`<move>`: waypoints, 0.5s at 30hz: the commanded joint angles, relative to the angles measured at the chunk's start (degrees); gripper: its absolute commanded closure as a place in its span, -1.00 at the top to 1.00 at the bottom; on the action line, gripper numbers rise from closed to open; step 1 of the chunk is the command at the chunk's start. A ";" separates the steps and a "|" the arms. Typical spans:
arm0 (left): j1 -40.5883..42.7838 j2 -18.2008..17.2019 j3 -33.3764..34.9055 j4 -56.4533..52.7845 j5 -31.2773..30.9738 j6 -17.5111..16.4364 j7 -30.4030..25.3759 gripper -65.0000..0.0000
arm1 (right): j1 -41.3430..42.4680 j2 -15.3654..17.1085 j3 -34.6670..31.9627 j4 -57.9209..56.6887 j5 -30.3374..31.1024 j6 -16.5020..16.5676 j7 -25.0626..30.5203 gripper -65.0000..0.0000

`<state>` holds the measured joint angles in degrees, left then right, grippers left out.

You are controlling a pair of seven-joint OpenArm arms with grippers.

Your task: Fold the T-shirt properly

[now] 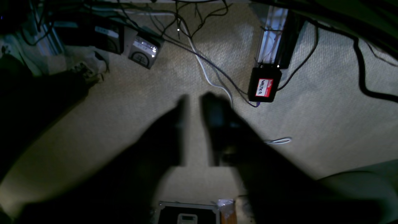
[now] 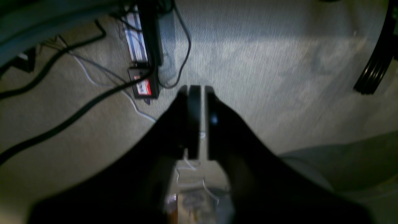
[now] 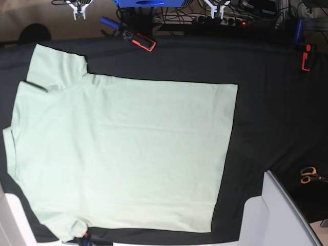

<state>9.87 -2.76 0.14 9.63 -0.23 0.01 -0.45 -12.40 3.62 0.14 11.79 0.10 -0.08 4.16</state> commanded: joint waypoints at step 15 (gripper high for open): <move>0.55 -0.44 0.08 0.00 0.10 0.30 -0.04 -1.00 | 0.67 0.21 -0.10 -0.06 0.47 -0.14 -1.66 -1.00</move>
<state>9.87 -3.01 0.12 9.63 -0.08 0.01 -0.45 -11.46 3.57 0.12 11.77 0.27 -0.05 2.26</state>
